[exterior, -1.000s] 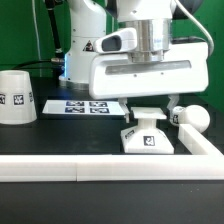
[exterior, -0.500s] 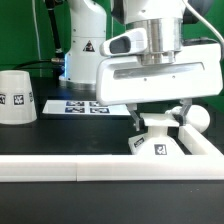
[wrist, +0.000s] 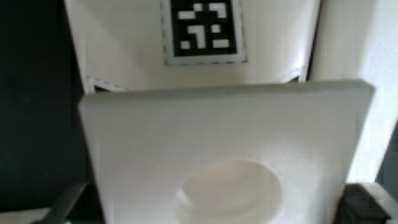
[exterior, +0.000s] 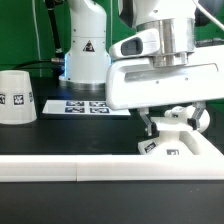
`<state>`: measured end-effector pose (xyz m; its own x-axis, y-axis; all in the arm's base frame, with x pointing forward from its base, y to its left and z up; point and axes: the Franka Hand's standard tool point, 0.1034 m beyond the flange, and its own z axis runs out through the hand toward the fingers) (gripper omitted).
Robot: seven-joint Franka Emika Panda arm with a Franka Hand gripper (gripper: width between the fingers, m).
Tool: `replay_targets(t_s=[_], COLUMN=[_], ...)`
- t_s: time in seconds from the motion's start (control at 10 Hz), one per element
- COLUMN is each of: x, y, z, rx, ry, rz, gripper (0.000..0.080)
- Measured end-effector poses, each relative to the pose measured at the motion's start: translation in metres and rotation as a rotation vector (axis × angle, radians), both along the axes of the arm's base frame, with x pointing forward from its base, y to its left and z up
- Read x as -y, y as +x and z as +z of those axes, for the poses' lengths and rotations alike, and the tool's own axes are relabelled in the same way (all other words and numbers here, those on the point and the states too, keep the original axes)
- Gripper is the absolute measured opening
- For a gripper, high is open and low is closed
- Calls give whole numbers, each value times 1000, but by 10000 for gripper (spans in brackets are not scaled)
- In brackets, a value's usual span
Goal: Assemble lamp
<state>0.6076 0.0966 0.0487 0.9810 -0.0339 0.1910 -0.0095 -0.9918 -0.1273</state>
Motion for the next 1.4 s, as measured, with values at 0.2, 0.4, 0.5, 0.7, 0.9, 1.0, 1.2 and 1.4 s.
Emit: replay_targets(t_s=[0.2,0.4,0.5,0.7,0.9,1.0,1.2,1.4], x=[0,0,-1,-1,-8,-16,-39,-60], y=[0,0,-1,-24,-46,-63,-91,-101], z=[0,0,2,17,33,40,44,39], rx=[0,0,0,-11,-18,-24,-34,-36], ry=[0,0,0,-8,-13,-15,-24,-37], rz=[1,1,-1,14,30,36,81,195], gripper=[590,674,695,698,698,698,698,698])
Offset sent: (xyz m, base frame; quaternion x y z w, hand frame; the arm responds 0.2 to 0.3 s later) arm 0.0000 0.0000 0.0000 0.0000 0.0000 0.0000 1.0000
